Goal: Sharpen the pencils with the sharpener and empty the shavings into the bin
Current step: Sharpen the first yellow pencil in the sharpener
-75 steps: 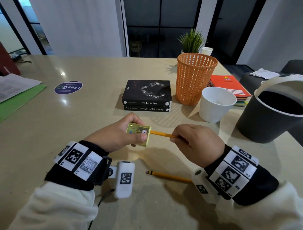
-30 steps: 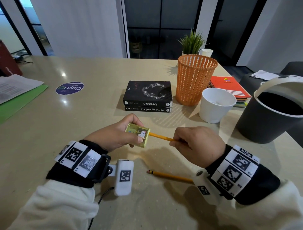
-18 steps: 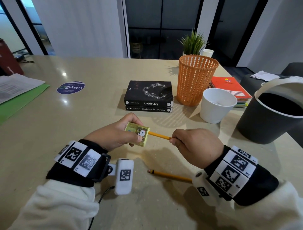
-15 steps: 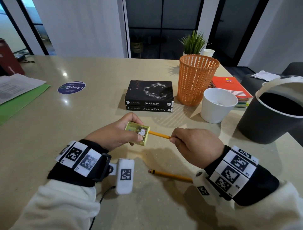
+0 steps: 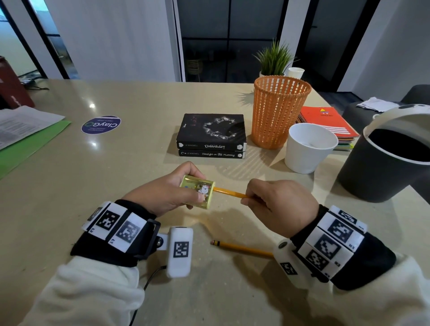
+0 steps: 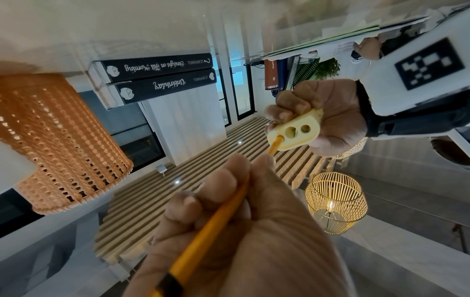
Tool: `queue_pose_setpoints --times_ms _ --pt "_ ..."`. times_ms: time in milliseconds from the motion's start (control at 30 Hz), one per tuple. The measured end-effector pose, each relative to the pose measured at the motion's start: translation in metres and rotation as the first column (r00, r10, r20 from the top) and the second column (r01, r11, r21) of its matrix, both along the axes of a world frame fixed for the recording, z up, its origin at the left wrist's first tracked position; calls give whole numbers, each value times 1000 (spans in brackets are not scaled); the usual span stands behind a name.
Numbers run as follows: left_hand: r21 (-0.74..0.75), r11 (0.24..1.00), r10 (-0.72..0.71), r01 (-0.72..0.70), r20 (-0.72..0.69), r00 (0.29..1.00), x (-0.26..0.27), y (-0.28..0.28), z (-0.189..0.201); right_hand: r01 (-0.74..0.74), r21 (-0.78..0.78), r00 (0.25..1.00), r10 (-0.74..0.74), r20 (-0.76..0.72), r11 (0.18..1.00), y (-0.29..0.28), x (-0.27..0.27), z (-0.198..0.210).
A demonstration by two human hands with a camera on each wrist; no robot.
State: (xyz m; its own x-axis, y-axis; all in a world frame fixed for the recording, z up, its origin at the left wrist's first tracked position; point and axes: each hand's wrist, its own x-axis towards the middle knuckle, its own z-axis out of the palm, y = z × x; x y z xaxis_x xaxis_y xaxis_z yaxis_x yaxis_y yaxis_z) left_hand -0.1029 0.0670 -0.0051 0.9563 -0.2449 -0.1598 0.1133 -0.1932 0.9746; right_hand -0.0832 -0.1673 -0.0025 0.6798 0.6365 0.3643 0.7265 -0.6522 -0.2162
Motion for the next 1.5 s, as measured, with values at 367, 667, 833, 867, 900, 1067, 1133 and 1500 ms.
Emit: queue_pose_setpoints --times_ms 367,667,833,867,900,1067,1133,1500 --pt "61 998 -22 22 -6 1000 -1 3 6 24 -114 1000 -24 2 993 4 -1 -2" --pt "38 999 -31 31 -5 1000 0 0 7 10 -58 997 -15 -78 998 2 -1 2" --pt "49 998 -43 43 3 999 1 -1 11 -3 -36 1000 2 -27 999 -1 -1 -1" --pt "54 998 -45 45 4 999 1 -1 11 -9 -39 1000 8 -28 999 -1 -1 -1" --pt "58 997 -46 46 3 999 0 0 11 -12 -47 1000 11 -23 999 -1 -1 -2" --pt "62 996 -58 57 8 998 -1 2 13 -12 -92 999 9 -33 996 -3 1 -4" --pt "35 999 -36 36 16 999 -1 5 12 -5 -88 999 2 -34 996 -5 1 -4" --pt "-103 985 146 -141 39 989 1 27 8 5 38 1000 -4 -30 999 -11 1 0"
